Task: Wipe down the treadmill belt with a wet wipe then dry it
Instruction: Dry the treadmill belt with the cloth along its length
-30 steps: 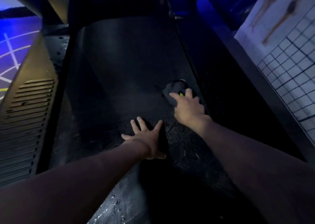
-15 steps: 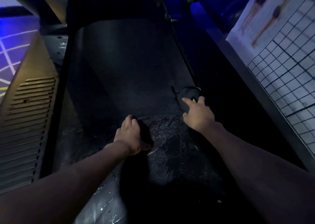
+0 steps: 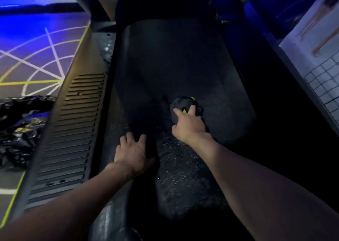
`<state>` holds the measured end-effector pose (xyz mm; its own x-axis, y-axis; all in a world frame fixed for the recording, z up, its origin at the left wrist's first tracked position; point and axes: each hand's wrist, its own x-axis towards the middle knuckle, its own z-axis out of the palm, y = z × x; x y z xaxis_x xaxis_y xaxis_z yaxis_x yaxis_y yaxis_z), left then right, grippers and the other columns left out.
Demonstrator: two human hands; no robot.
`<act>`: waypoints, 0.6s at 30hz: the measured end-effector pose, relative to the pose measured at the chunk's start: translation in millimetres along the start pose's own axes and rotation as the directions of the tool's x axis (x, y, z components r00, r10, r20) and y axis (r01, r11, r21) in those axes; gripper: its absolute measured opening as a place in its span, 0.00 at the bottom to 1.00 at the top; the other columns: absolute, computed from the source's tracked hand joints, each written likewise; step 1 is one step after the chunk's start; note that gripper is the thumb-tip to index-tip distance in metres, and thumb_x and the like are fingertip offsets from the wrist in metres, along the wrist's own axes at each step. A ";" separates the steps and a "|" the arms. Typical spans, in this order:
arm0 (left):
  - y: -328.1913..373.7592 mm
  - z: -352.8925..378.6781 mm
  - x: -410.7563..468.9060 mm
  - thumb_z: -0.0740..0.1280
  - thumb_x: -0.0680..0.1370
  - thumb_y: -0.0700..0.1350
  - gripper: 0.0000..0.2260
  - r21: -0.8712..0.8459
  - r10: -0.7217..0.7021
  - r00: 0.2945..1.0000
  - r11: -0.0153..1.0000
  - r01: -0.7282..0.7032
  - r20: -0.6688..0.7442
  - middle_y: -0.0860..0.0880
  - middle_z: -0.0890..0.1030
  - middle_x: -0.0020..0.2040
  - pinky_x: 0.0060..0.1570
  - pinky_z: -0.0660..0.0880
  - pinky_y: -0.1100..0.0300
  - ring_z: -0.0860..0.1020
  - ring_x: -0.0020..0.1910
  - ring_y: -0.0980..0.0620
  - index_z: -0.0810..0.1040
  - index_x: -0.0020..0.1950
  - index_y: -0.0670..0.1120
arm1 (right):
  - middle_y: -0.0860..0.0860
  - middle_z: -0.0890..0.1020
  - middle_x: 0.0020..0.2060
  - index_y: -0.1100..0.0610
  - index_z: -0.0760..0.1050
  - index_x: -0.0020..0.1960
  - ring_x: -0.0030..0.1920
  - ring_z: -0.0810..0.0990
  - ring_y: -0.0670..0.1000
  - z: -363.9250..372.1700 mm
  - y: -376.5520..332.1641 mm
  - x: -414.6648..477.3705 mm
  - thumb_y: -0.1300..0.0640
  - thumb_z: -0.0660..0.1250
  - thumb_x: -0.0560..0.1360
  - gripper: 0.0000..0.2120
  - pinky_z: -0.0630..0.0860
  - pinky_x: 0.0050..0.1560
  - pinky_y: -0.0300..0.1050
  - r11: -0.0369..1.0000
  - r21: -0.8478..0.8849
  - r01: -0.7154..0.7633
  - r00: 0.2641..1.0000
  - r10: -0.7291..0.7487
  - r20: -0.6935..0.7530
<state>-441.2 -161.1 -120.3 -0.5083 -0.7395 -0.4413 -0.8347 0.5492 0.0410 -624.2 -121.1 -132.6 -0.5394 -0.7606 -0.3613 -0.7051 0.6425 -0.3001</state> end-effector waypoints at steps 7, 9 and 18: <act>-53.0 12.9 -15.5 0.69 0.67 0.69 0.48 -0.022 0.011 1.000 1.000 -0.011 0.009 0.39 0.57 0.73 0.74 0.55 0.54 0.56 0.73 0.39 0.56 0.75 0.41 | 0.58 0.55 0.71 0.45 0.60 0.75 0.61 0.70 0.66 16.2 -74.7 5.6 0.49 0.65 0.77 0.28 0.75 0.47 0.51 0.994 0.002 0.105 0.994 -0.105 0.034; -57.4 16.7 -19.1 0.70 0.66 0.68 0.57 -0.011 0.061 0.992 0.998 -0.060 0.112 0.35 0.46 0.77 0.77 0.46 0.53 0.44 0.77 0.37 0.46 0.77 0.35 | 0.59 0.57 0.70 0.46 0.63 0.72 0.60 0.72 0.66 28.0 -111.1 -0.2 0.49 0.67 0.76 0.26 0.76 0.54 0.52 0.987 -0.003 0.162 0.985 -0.162 0.053; -61.4 20.0 -27.4 0.64 0.75 0.61 0.43 0.137 0.101 0.986 0.983 -0.119 0.134 0.36 0.48 0.78 0.76 0.48 0.49 0.47 0.76 0.35 0.46 0.80 0.42 | 0.65 0.49 0.76 0.48 0.46 0.80 0.65 0.64 0.69 52.4 -186.4 -10.6 0.49 0.65 0.76 0.40 0.67 0.63 0.62 0.927 -0.173 0.332 0.938 -0.305 0.162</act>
<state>-371.8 -166.7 -128.7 -0.5566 -0.6217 -0.5510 -0.7313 0.6814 -0.0301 -462.9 -227.9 -119.1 -0.2161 -0.8949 -0.3905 -0.9126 0.3273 -0.2451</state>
